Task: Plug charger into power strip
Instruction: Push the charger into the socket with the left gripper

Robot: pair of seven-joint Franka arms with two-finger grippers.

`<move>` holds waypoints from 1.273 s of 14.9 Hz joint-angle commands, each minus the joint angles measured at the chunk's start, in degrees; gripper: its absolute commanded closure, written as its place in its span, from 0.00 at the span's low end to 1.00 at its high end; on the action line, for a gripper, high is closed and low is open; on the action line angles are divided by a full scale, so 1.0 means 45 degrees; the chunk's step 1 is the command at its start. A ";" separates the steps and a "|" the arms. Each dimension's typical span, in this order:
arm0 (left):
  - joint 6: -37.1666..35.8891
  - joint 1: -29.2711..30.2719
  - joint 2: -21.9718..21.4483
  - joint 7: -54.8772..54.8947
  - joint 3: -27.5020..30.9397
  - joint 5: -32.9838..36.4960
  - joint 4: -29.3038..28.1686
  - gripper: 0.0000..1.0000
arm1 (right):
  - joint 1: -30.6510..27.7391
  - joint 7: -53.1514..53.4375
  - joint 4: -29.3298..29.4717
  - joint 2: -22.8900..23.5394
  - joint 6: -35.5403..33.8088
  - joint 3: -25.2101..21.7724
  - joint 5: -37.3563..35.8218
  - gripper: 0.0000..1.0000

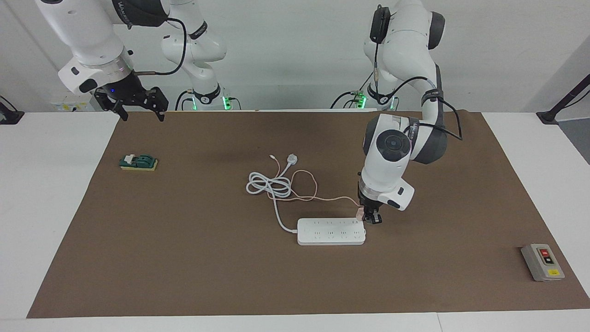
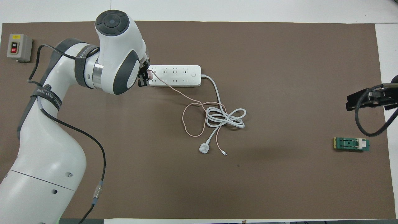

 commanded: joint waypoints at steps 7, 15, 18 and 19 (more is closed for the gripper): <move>0.0810 -0.0084 0.0053 -0.0050 -0.0099 -0.0048 -0.0569 1.00 | -0.0178 -0.0102 -0.0292 -0.0247 0.0280 0.0072 0.0221 0.00; 0.1043 -0.0064 -0.0084 0.0419 -0.0235 -0.0087 -0.0883 1.00 | -0.0237 -0.0140 -0.0292 -0.0247 0.0260 0.0072 0.0221 0.00; 0.1142 -0.0025 -0.0084 0.0457 -0.0313 -0.0087 -0.0883 1.00 | -0.0237 -0.0121 -0.0312 -0.0247 0.0260 0.0072 0.0221 0.00; 0.1142 -0.0025 -0.0084 0.0554 -0.0314 -0.0106 -0.0902 1.00 | -0.0237 -0.0140 -0.0312 -0.0247 0.0260 0.0072 0.0221 0.00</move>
